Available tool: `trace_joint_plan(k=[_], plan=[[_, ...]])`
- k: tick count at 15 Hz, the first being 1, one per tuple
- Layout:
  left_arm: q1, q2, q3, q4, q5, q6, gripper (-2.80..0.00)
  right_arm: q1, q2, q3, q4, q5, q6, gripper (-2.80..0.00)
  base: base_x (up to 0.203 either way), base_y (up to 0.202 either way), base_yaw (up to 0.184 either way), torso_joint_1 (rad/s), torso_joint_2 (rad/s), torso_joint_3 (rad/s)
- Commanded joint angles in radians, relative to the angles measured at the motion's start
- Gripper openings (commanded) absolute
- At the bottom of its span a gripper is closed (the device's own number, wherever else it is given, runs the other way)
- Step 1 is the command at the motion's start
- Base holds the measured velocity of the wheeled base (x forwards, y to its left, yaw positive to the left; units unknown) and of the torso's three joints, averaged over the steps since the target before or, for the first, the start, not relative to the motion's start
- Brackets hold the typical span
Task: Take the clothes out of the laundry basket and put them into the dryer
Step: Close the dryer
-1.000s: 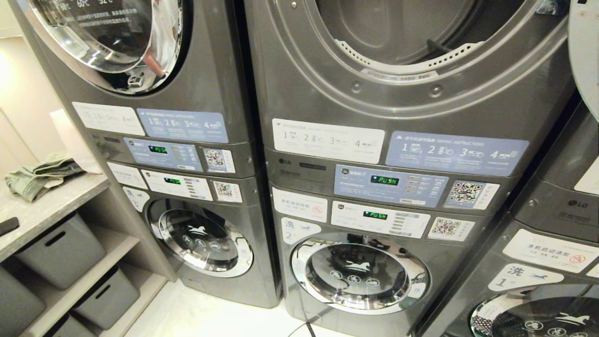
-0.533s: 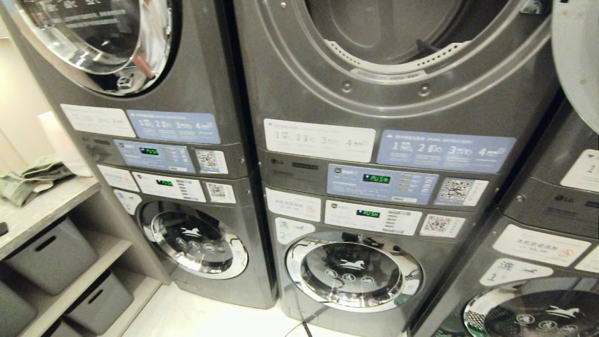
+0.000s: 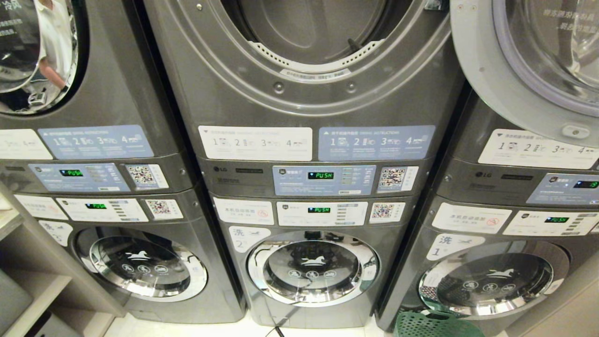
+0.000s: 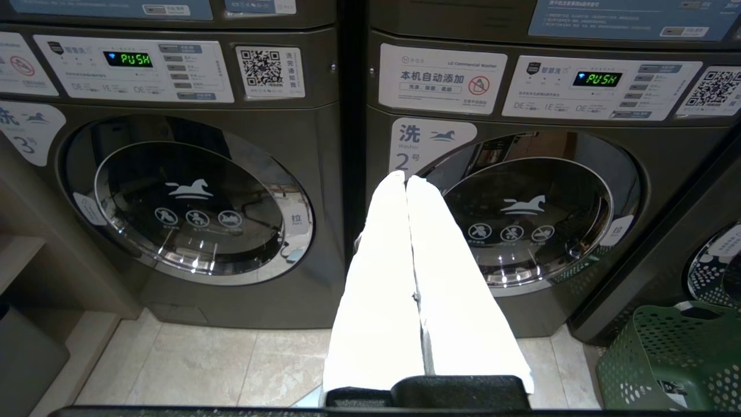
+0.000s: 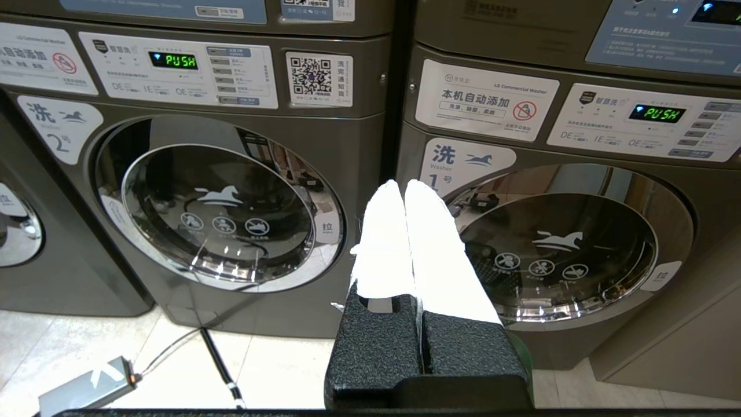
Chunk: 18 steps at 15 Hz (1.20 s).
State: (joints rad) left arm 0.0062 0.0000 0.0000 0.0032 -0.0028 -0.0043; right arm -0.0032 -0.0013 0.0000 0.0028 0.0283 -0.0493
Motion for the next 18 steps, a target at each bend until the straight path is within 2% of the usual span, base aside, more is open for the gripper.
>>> trace_joint_plan(k=[1, 8, 18], plan=[[0.000, -0.002, 0.000, 0.000, 0.000, 0.000, -2.80, 0.000, 0.001, 0.000, 0.000, 0.001, -0.001, -2.80, 0.000, 0.000, 0.000, 0.000, 0.00, 0.000], [0.000, -0.001, 0.000, 0.000, 0.000, 0.003, -2.80, 0.000, 0.001, 0.000, 0.000, 0.001, -0.002, -2.80, 0.000, -0.011, 0.004, 0.000, 0.00, 0.000], [0.000, -0.002, 0.000, 0.000, -0.002, 0.003, -2.80, 0.000, 0.001, 0.000, -0.001, 0.001, -0.001, -2.80, 0.000, -0.186, 0.003, 0.003, 0.00, 0.003]])
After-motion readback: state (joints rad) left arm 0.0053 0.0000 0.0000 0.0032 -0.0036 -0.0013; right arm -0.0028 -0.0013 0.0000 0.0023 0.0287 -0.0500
